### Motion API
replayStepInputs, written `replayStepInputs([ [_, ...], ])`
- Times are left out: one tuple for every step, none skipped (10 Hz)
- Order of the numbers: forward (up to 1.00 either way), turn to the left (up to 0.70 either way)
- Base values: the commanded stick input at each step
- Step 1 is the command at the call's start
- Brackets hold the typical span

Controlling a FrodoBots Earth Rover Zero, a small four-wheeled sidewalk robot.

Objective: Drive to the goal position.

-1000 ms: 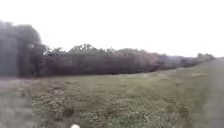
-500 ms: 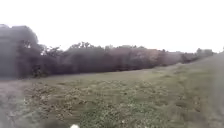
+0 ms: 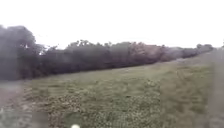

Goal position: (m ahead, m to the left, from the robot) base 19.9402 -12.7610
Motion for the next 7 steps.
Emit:
replayStepInputs([
  [0.85, -0.32],
  [0.85, -0.34],
  [0.85, -0.34],
  [0.85, -0.34],
  [0.85, -0.34],
  [0.85, -0.34],
  [0.85, -0.34],
])
